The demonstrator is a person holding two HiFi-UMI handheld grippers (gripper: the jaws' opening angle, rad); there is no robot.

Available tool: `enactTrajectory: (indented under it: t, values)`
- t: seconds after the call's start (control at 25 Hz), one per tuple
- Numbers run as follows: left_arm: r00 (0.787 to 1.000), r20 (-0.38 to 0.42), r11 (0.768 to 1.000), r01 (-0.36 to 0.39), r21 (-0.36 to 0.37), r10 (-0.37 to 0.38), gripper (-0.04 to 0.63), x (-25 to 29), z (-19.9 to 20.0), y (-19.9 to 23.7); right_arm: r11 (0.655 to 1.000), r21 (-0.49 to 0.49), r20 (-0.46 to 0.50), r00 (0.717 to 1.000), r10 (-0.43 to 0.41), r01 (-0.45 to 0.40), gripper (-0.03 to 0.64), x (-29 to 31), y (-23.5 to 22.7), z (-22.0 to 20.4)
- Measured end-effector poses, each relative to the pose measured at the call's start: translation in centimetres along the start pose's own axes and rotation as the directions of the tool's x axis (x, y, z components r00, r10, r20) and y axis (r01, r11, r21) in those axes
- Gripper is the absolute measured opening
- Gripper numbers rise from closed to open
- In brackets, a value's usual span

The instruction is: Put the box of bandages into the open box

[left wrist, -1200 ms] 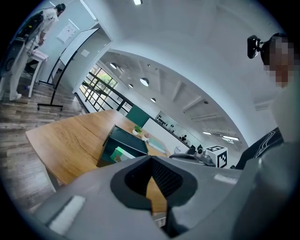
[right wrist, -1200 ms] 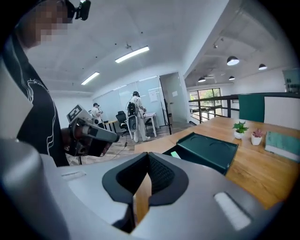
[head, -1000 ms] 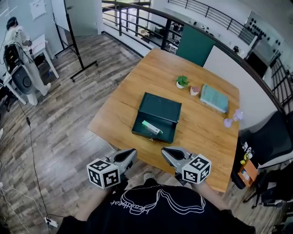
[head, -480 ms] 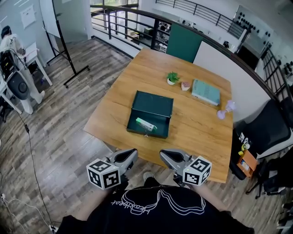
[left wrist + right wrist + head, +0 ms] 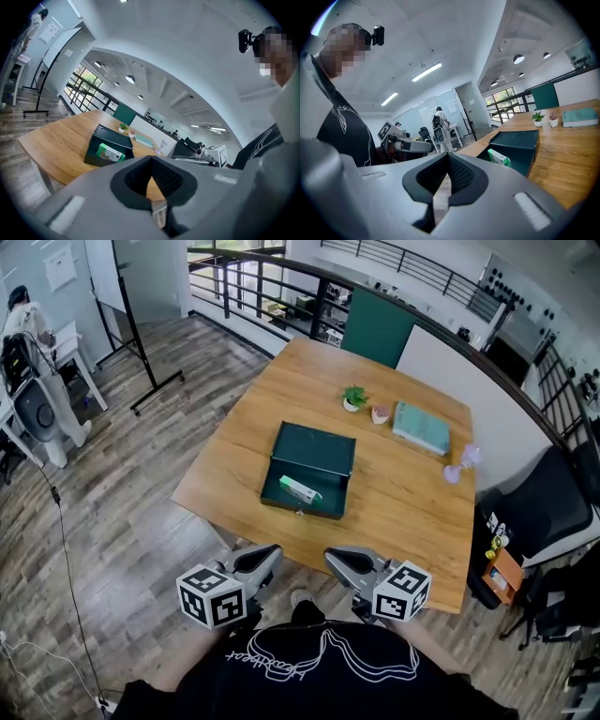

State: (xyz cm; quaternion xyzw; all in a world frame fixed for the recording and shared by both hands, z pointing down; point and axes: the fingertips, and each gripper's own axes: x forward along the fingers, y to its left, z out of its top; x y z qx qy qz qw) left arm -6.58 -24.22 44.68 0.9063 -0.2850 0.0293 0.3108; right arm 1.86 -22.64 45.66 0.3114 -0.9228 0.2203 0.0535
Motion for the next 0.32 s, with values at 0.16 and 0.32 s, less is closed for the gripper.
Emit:
enactTrajectory:
  t: [0.16,0.32]
  values:
    - [1.0,0.001,1.0,-0.009,0.003,0.009,0.0,-0.5,-0.3,-0.1,1.0,0.004,0.004,1.0,0.016,-0.016,0.023,0.2,0.5,-0.2]
    - [1.0,-0.004,1.0,-0.016,0.004,0.016,0.0,-1.4,-0.8,-0.6,1.0,0.004,0.006,1.0,0.022,-0.022,0.024,0.0,1.3,-0.5]
